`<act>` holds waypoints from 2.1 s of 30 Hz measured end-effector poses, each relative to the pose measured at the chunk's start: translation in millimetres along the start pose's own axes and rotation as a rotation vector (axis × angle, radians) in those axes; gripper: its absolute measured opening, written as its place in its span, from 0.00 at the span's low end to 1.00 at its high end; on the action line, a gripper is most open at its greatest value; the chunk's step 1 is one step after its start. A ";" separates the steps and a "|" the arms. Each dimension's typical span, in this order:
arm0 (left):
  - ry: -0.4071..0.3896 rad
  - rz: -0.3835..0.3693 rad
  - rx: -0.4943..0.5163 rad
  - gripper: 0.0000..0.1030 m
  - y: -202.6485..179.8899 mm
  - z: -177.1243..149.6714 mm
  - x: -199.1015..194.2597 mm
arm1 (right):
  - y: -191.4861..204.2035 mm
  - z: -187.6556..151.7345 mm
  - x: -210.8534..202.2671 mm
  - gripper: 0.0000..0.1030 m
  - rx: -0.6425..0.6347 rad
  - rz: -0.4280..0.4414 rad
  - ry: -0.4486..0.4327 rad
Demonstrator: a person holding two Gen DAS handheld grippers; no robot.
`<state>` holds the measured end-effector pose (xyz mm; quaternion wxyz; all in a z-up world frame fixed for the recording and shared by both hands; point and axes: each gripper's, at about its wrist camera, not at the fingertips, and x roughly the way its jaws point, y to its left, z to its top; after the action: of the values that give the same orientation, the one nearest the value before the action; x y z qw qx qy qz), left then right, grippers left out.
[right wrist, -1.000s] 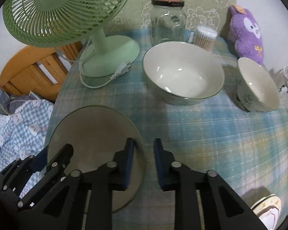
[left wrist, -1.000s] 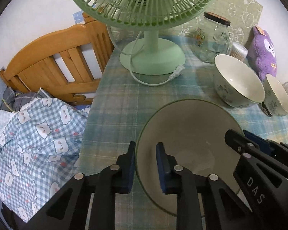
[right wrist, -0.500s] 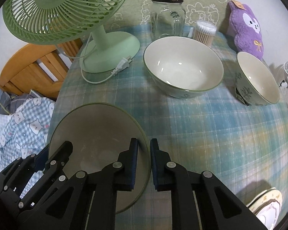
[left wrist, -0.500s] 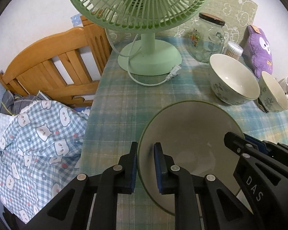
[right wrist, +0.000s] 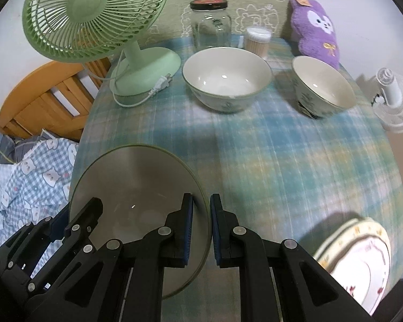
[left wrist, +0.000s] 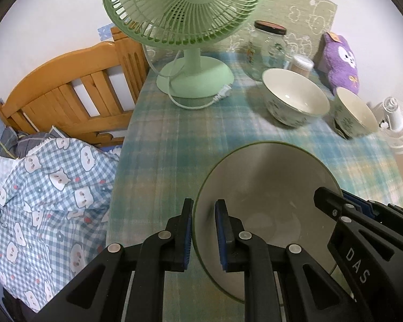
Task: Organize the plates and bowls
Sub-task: 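Lift the bowl with both tools and carry it toward the plate stack, then lower the bowl beside the plate stack and open both tools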
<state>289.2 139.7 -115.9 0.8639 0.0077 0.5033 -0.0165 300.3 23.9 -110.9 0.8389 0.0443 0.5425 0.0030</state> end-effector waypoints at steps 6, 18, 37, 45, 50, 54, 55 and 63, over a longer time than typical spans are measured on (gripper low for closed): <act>0.006 -0.018 0.013 0.13 -9.3 -26.7 -16.0 | -11.0 -29.5 -16.2 0.16 0.019 -0.012 0.002; 0.033 -0.038 0.018 0.13 -27.8 -80.3 -39.8 | -31.6 -90.2 -41.5 0.16 0.032 -0.041 0.014; 0.033 -0.054 0.048 0.13 -48.4 -110.8 -38.2 | -58.0 -125.7 -39.5 0.16 0.058 -0.066 0.031; 0.032 -0.057 0.079 0.38 -51.8 -109.8 -44.0 | -60.1 -125.2 -43.2 0.16 0.063 -0.048 0.019; 0.025 -0.077 0.059 0.58 -47.9 -104.2 -53.8 | -60.9 -120.6 -57.1 0.65 0.049 -0.049 -0.022; 0.001 -0.087 0.066 0.70 -47.3 -96.7 -67.9 | -59.3 -117.5 -75.7 0.70 0.050 -0.055 -0.074; 0.000 -0.091 0.067 0.71 -47.0 -95.0 -71.6 | -59.1 -115.6 -80.4 0.71 0.057 -0.049 -0.076; -0.059 -0.091 0.063 0.76 -43.3 -76.0 -105.7 | -58.0 -103.5 -117.5 0.75 0.087 -0.057 -0.139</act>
<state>169.5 100.9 -61.3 0.8760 0.0116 0.4768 -0.0716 155.3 -32.7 -50.6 0.8715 0.0656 0.4836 -0.0474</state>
